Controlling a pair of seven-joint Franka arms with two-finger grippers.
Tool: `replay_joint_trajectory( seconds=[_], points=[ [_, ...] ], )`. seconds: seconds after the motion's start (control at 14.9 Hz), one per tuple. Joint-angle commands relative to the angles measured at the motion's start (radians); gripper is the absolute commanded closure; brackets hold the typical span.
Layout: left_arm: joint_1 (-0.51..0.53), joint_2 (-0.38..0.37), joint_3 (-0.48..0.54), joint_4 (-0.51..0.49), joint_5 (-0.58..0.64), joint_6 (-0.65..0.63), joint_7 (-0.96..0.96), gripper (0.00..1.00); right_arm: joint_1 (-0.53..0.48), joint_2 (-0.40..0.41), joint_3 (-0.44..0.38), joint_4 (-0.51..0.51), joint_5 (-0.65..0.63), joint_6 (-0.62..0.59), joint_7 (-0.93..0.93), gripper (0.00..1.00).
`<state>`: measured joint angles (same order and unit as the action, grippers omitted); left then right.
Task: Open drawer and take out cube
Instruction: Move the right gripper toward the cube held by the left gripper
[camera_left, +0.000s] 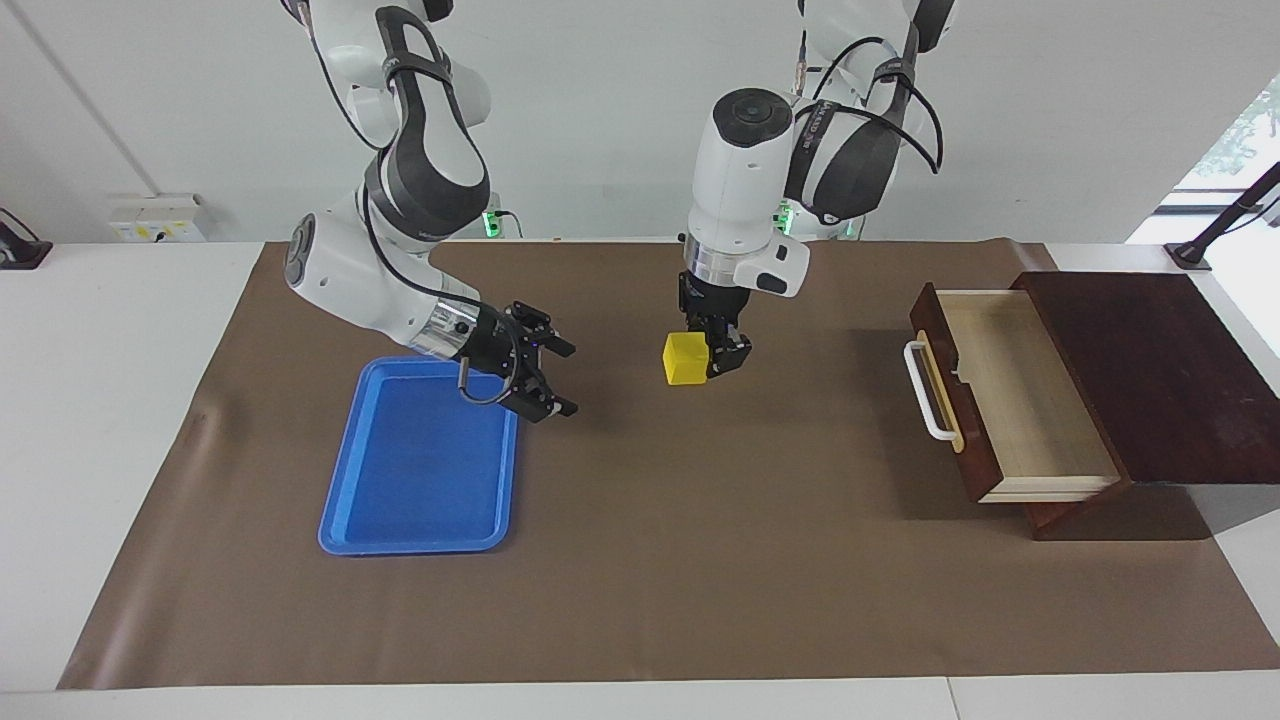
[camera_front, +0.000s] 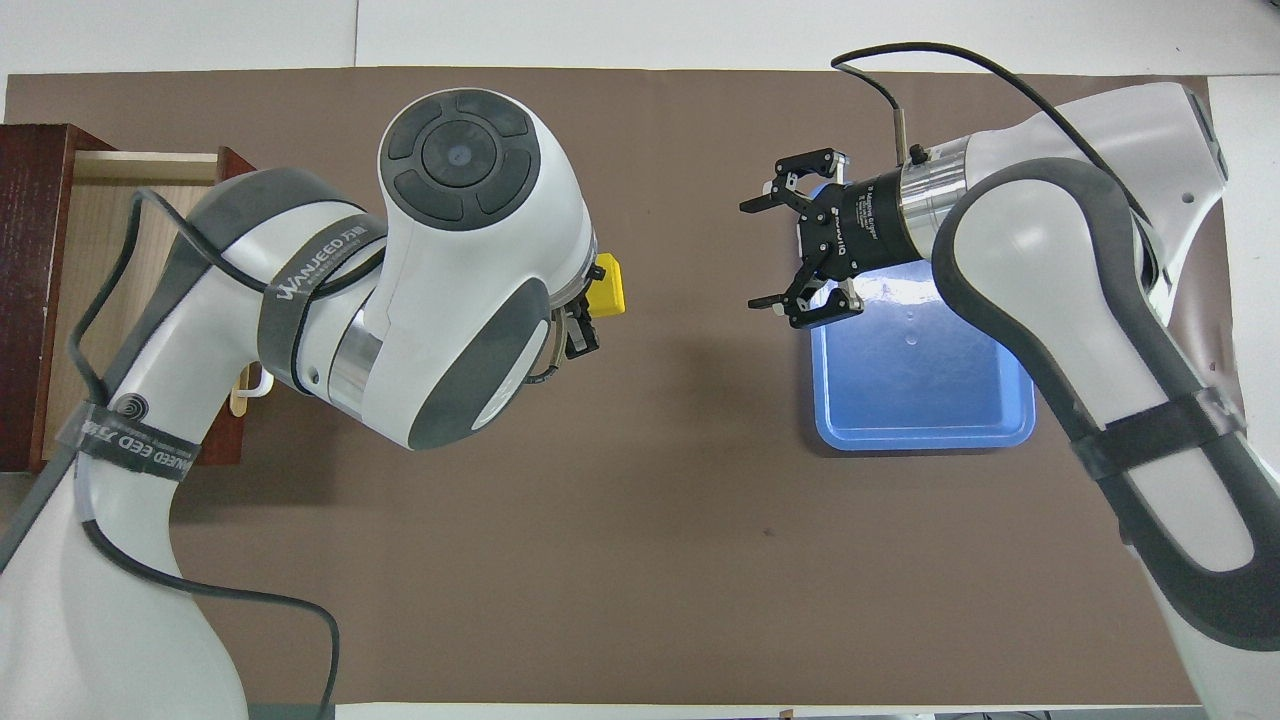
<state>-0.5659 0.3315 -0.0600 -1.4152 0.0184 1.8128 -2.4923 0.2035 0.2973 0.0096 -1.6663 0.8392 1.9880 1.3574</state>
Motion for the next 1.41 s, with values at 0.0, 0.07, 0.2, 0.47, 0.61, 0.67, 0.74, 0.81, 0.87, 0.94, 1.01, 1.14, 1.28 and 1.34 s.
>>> replay_joint_trajectory(
  seconds=[0.0,0.07,0.2,0.47,0.61,0.67,0.74,0.81,0.87,0.94,1.01,1.14,1.28,1.34],
  points=[
    [-0.008,0.015,0.011,0.024,-0.008,0.006,-0.011,1.0,-0.001,0.095,0.007,0.121,0.009,-0.028,-0.026,0.0],
    [-0.006,0.015,0.011,0.022,-0.008,0.011,-0.011,1.0,0.011,0.115,0.006,0.146,0.009,-0.032,-0.026,0.0],
    [-0.003,0.015,0.011,0.021,-0.006,0.016,-0.011,1.0,0.02,0.143,0.007,0.174,0.012,-0.031,-0.024,0.0],
    [-0.003,0.015,0.011,0.021,-0.006,0.017,-0.011,1.0,0.088,0.154,0.001,0.175,0.005,-0.011,0.014,0.0],
    [-0.003,0.014,0.011,0.013,-0.008,0.019,-0.011,1.0,0.099,0.152,0.003,0.174,-0.035,-0.021,0.015,0.0],
    [-0.003,0.014,0.011,0.013,-0.008,0.02,-0.013,1.0,0.105,0.151,0.006,0.174,-0.073,-0.027,0.014,0.0],
    [-0.003,0.014,0.011,0.013,-0.006,0.02,-0.017,1.0,0.119,0.149,0.006,0.174,-0.103,-0.032,0.012,0.0],
    [-0.002,0.014,0.011,0.012,-0.006,0.022,-0.02,1.0,0.128,0.149,0.006,0.172,-0.115,-0.038,0.011,0.0],
    [-0.002,0.014,0.011,0.012,-0.006,0.025,-0.02,1.0,0.128,0.149,0.006,0.172,-0.117,-0.04,0.009,0.0],
    [0.0,0.014,0.011,0.012,-0.006,0.025,-0.022,1.0,0.129,0.149,0.006,0.174,-0.124,-0.049,0.009,0.0],
    [-0.002,0.014,0.011,0.012,-0.006,0.025,-0.022,1.0,0.129,0.149,0.006,0.175,-0.147,-0.072,0.008,0.0],
    [0.0,0.014,0.011,0.012,-0.006,0.026,-0.023,1.0,0.136,0.149,0.006,0.187,-0.179,-0.107,0.008,0.0],
    [0.0,0.014,0.011,0.012,-0.005,0.031,-0.029,1.0,0.137,0.149,0.007,0.191,-0.186,-0.135,0.011,0.0],
    [0.0,0.014,0.011,0.01,-0.003,0.034,-0.033,1.0,0.137,0.149,0.007,0.201,-0.184,-0.143,0.012,0.0]
  ],
)
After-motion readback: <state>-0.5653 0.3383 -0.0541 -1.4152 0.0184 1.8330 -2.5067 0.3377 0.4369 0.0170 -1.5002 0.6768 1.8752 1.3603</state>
